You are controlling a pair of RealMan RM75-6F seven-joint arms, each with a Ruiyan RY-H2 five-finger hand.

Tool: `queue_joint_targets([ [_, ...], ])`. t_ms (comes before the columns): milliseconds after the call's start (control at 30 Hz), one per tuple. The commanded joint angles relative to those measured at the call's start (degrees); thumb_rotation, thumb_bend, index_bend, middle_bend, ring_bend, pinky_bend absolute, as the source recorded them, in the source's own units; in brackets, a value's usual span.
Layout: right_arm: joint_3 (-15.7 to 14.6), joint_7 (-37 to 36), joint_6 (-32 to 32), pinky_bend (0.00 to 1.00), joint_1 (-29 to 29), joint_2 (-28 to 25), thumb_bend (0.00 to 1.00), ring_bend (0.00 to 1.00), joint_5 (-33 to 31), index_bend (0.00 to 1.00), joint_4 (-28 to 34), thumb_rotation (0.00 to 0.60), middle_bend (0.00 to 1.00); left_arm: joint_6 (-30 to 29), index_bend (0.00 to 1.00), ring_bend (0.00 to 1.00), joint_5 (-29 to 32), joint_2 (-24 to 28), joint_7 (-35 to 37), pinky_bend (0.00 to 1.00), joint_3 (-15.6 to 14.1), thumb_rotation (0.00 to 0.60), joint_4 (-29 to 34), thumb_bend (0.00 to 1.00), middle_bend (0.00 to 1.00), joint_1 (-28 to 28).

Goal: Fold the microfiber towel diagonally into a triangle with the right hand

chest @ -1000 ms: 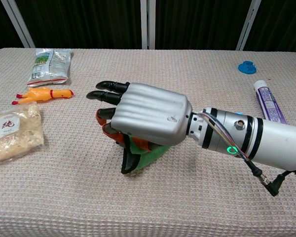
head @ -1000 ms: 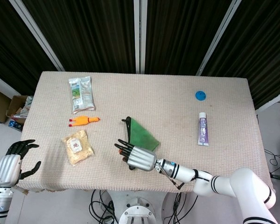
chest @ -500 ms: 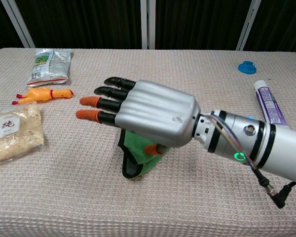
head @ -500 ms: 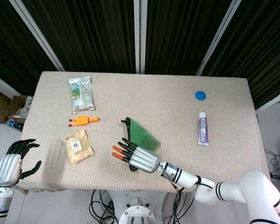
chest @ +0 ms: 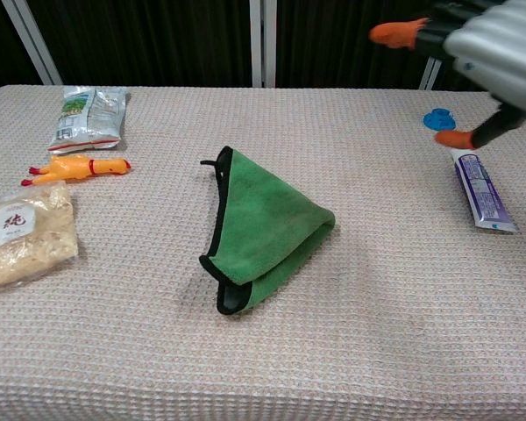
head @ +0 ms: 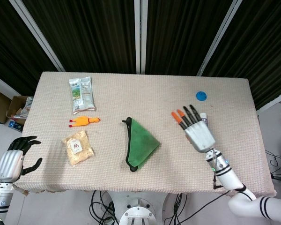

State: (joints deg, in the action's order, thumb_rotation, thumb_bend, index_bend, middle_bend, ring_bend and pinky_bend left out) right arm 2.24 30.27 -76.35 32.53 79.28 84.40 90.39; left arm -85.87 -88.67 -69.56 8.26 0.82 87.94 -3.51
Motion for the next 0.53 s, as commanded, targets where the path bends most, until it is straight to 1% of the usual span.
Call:
queue_joint_targets([
  [33, -0.62, -10.0, -5.89, 0.09, -8.82, -6.64, 0.18, 0.0, -5.14, 0.07, 3.79, 0.6, 0.15, 0.18, 0.31, 0.18, 1.92, -1.31, -3.44, 0.16, 1.14, 0.6, -1.54, 0.28, 0.21, -0.27],
  [167, -4.07, -19.47, -11.41, 0.05, -16.13, -9.96, 0.19, 0.0, -3.8, 0.06, 3.63, 0.6, 0.12, -0.54, 0.31, 0.18, 3.01, -2.56, -5.4, 0.16, 1.75, 0.6, -2.42, 0.28, 0.21, 0.04],
  [300, -7.22, -27.84, -17.65, 0.0, -23.0, -11.51, 0.19, 0.0, -0.7, 0.06, 1.95, 0.6, 0.1, -1.78, 0.31, 0.18, 2.46, -2.67, -5.53, 0.16, 1.47, 0.6, -2.02, 0.28, 0.21, 0.64],
  [400, -8.19, -31.2, -19.96, 0.0, -26.06, -11.94, 0.19, 0.0, 0.51, 0.06, 0.28, 0.6, 0.1, -3.4, 0.3, 0.18, 1.51, -2.9, -6.91, 0.16, 1.05, 0.6, -1.63, 0.28, 0.21, 1.34],
  [533, -7.87, -34.45, -18.96, 0.0, -26.71, -12.26, 0.2, 0.0, 1.5, 0.06, -2.18, 0.6, 0.1, -5.0, 0.3, 0.17, 0.06, -3.47, -10.81, 0.15, 0.43, 0.6, -2.55, 0.28, 0.17, 1.94],
])
